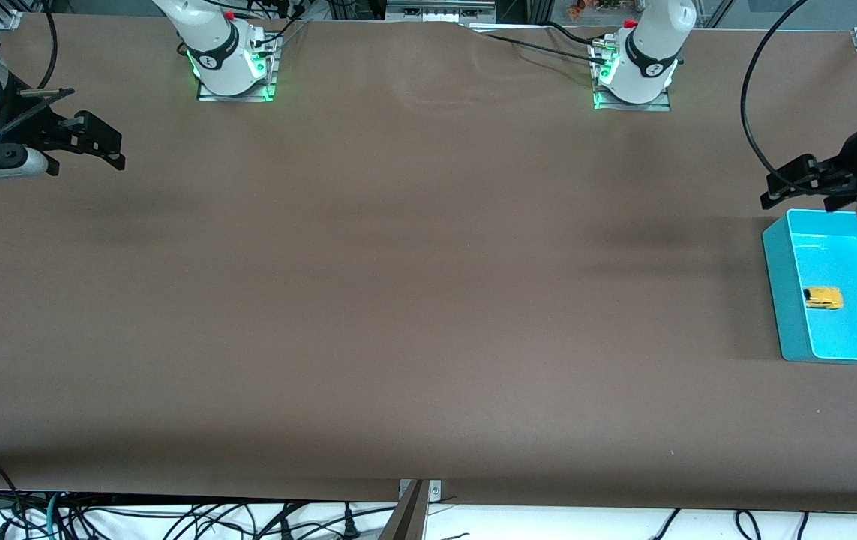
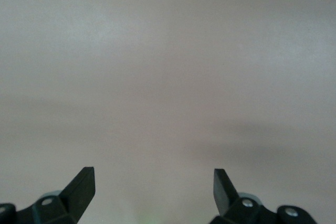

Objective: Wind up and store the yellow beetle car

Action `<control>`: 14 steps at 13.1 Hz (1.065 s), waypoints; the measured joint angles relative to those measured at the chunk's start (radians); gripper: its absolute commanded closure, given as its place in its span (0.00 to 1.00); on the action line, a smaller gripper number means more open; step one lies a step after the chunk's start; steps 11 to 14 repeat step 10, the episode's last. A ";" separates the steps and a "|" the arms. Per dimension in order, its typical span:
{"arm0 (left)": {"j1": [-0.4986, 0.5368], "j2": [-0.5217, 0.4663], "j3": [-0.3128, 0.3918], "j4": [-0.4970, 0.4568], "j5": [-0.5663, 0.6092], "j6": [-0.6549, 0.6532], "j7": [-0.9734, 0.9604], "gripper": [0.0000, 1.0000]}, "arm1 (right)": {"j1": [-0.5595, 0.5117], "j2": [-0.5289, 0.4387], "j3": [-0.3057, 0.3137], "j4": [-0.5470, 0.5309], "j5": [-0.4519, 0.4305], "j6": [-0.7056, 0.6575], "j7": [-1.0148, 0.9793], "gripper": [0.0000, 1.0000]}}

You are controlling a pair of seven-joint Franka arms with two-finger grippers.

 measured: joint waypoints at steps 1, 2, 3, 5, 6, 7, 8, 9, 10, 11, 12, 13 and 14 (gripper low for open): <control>-0.003 -0.005 0.000 -0.001 -0.003 -0.008 -0.019 0.00 | 0.000 0.000 0.000 0.000 0.000 -0.001 0.000 0.00; -0.007 -0.006 0.000 -0.006 -0.004 -0.012 -0.023 0.00 | 0.000 0.000 -0.001 0.000 0.000 -0.002 0.000 0.00; -0.010 -0.006 0.000 -0.016 -0.004 -0.013 -0.023 0.00 | 0.001 0.000 -0.002 0.000 0.000 -0.004 0.000 0.00; -0.014 -0.006 0.000 -0.032 -0.004 -0.013 -0.022 0.00 | 0.004 0.002 -0.003 0.000 -0.001 -0.005 0.000 0.00; -0.014 -0.006 0.000 -0.036 -0.004 -0.013 -0.021 0.00 | 0.006 0.003 -0.003 0.000 -0.002 -0.005 0.000 0.00; -0.014 -0.005 0.000 -0.037 -0.004 -0.013 -0.018 0.00 | 0.007 0.003 -0.003 0.000 -0.002 -0.005 0.000 0.00; -0.014 -0.005 0.000 -0.037 -0.004 -0.013 -0.015 0.00 | 0.008 0.003 -0.003 0.000 -0.003 -0.005 0.000 0.00; -0.014 -0.005 0.000 -0.037 -0.004 -0.013 -0.014 0.00 | 0.008 0.003 -0.003 0.000 -0.004 -0.005 0.000 0.00; -0.014 -0.005 0.000 -0.037 -0.004 -0.013 -0.014 0.00 | 0.008 0.003 -0.003 0.000 -0.004 -0.005 0.000 0.00; -0.014 -0.005 0.000 -0.037 -0.004 -0.013 -0.014 0.00 | 0.008 0.003 -0.003 0.000 -0.004 -0.005 0.000 0.00; -0.014 -0.005 0.000 -0.037 -0.004 -0.013 -0.014 0.00 | 0.008 0.003 -0.003 0.000 -0.004 -0.005 0.000 0.00; -0.014 -0.005 0.000 -0.037 -0.004 -0.013 -0.014 0.00 | 0.008 0.003 -0.003 0.000 -0.004 -0.005 0.000 0.00; -0.014 -0.005 0.000 -0.037 -0.004 -0.013 -0.014 0.00 | 0.008 0.003 -0.003 0.000 -0.004 -0.005 0.000 0.00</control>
